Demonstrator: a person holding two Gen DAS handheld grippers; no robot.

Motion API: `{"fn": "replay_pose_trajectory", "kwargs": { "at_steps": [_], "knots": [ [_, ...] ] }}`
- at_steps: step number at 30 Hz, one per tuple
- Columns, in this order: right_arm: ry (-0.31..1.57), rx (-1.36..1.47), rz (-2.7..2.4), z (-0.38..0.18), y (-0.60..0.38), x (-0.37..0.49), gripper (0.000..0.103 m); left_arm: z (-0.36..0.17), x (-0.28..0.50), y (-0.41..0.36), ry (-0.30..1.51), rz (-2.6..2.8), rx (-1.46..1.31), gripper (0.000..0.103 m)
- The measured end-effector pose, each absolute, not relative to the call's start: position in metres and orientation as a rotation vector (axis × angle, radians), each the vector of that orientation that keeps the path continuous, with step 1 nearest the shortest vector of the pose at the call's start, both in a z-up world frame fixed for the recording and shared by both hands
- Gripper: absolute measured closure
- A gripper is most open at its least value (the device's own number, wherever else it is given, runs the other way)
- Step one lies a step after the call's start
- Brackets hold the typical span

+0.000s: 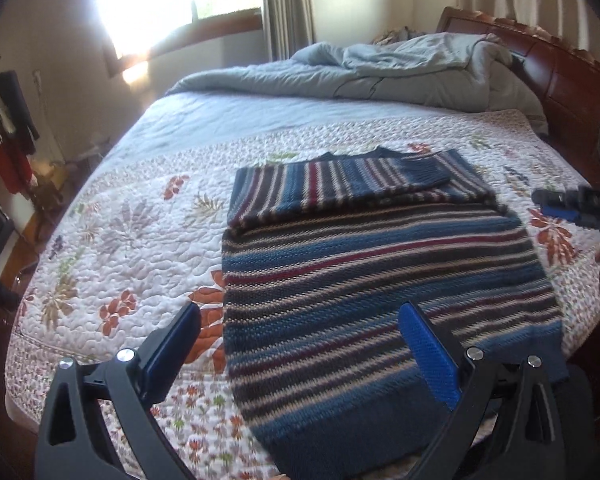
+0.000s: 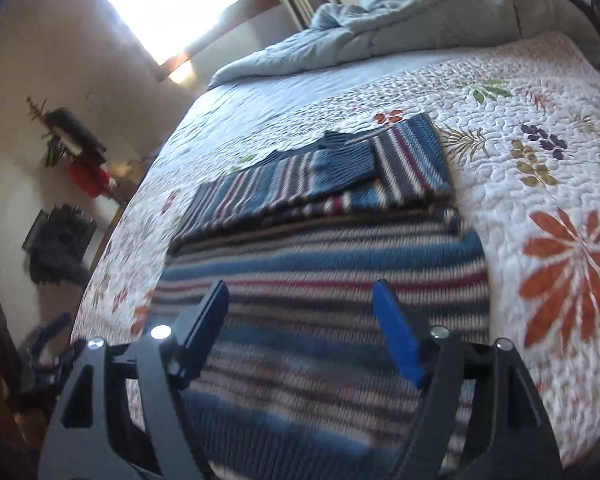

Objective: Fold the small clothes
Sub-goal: 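Move both tools to the ribbed hem of the sweater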

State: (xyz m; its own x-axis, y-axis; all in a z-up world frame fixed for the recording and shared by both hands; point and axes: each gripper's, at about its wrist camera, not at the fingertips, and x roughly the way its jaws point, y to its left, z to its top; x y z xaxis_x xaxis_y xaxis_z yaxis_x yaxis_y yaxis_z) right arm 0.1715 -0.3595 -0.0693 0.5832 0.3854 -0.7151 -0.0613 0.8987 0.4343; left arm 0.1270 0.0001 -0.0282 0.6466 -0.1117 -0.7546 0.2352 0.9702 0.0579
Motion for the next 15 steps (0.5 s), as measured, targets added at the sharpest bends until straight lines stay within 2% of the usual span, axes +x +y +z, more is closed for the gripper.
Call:
{"fn": "replay_pose_trajectory", "kwargs": {
  "at_steps": [7,12,15],
  "knots": [
    [0.944,0.405,0.329,-0.056,-0.350,0.059,0.014,-0.013,0.064,-0.003,0.868,-0.263,0.133,0.004],
    [0.979,0.447,0.305,-0.063,-0.360,0.007,0.013,-0.032,0.037,0.004,0.974,-0.325,0.085,0.004],
    [0.972,0.490,0.274,-0.064,-0.373,-0.008,0.013,-0.050,0.036,0.028,1.090,-0.415,-0.095,0.004]
  ]
}}
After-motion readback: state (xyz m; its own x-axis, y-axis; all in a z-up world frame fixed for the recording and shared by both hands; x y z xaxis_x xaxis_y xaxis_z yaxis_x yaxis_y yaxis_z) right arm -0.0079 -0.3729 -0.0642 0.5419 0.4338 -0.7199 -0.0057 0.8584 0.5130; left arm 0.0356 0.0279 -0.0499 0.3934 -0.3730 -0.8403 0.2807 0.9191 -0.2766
